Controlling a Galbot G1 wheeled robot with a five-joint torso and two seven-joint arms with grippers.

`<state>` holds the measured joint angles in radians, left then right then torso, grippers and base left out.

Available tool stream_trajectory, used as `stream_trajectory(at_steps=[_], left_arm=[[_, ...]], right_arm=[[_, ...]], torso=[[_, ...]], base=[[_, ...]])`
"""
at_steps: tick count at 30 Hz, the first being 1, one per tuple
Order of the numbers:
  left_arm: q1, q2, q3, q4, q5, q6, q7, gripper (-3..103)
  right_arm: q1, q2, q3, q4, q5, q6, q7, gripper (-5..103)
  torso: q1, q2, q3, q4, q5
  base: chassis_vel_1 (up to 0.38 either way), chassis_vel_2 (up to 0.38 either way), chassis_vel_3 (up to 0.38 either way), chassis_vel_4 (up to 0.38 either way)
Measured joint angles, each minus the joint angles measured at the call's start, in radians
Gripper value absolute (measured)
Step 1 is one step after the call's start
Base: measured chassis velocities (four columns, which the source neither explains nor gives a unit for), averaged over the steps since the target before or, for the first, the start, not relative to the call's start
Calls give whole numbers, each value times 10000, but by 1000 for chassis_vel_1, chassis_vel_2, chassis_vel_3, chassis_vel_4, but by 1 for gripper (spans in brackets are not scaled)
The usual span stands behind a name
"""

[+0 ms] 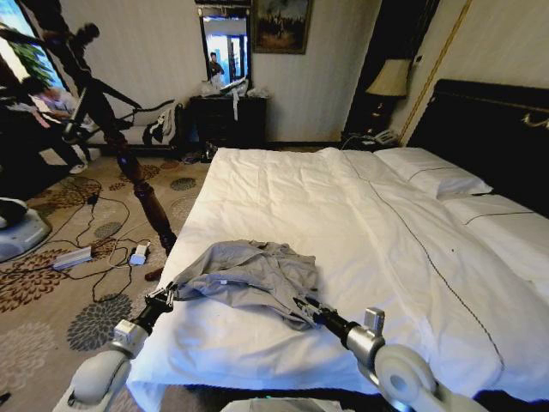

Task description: Pick up the clothes from the bed and hang them on the clothes hanger.

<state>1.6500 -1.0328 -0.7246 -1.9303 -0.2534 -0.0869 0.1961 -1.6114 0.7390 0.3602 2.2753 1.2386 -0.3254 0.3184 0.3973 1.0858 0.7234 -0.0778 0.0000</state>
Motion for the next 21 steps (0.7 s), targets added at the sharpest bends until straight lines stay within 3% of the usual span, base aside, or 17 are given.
stream_trajectory(at_steps=[1, 3, 4, 6, 7, 14, 17, 18, 21], left_arm=[[-37, 0, 51, 38, 3, 0, 0, 0], [-84, -3, 115, 79, 11, 0, 0, 0], [-107, -5, 151, 101, 16, 0, 0, 0], [-123, -5, 177, 115, 19, 0, 0, 0], [-130, 0, 189, 128, 19, 0, -1, 0], [-141, 103, 161, 160, -16, 0, -8, 0], [-153, 147, 134, 163, -55, 0, -16, 0], [-158, 159, 128, 164, -64, 0, -21, 0], [-161, 168, 124, 169, -71, 0, -25, 0]], right_arm=[[-68, -17, 43, 24, 112, -128, 188, 78], [-144, -18, 56, 44, 187, -232, 331, 78], [-174, -6, 53, 46, 206, -274, 364, 88], [-189, 11, 32, 46, 208, -309, 371, 88], [-192, 25, 5, 39, 205, -331, 371, 97], [-280, 32, -95, 31, 138, -388, 118, 100], [-386, 13, -153, 116, 10, -377, -361, 100], [-410, 17, -182, 130, -57, -363, -529, 91], [-432, 33, -212, 138, -134, -338, -704, 86]], torso=[[0, 0, 0, -1, -1], [0, 0, 0, -2, 0], [0, 0, 0, -2, -1], [0, 0, 0, -1, 0], [0, 0, 0, -2, 0], [0, 0, 0, -1, 0], [0, 0, 0, 0, -1], [0, 0, 0, -1, -1], [0, 0, 0, -1, 0]], base=[[0, 0, 0, 0], [0, 0, 0, 0], [0, 0, 0, 0], [0, 0, 0, 0], [0, 0, 0, 0], [0, 0, 0, 0], [0, 0, 0, 0], [0, 0, 0, 0], [0, 0, 0, 0]])
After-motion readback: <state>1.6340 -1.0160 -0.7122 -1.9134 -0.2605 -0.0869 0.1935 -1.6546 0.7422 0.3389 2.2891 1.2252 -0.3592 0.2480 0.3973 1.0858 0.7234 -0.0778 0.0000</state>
